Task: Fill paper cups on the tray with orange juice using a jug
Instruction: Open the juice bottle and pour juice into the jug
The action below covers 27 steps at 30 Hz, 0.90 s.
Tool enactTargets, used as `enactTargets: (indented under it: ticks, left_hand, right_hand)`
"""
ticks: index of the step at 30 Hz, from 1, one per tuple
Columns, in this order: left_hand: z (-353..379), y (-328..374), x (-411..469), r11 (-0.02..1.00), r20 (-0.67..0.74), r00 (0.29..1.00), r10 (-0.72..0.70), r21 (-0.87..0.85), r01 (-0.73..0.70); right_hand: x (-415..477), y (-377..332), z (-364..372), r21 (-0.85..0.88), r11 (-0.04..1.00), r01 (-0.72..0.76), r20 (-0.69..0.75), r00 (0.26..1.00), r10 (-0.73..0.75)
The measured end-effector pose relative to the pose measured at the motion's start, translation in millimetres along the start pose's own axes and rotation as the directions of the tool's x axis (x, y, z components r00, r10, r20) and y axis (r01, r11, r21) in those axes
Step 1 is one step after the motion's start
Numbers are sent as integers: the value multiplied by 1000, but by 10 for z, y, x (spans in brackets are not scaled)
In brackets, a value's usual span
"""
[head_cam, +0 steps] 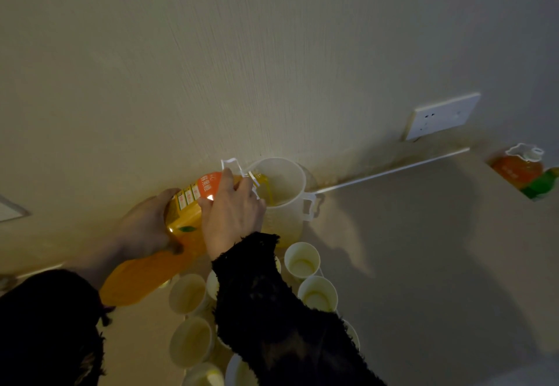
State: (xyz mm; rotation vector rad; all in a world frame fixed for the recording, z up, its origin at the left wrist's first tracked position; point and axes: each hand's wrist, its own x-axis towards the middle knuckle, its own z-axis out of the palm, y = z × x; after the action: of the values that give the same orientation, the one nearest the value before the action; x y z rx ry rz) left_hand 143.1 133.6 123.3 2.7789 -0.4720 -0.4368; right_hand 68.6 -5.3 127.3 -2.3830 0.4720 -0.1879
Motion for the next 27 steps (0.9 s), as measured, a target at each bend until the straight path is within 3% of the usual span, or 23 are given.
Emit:
enactTargets:
  ticks: [27]
  left_hand:
    - [-6, -9, 0, 999, 10, 1000, 9, 46, -10]
  right_hand:
    - [-17, 7, 15, 8, 1000, -7, 7, 1000, 7]
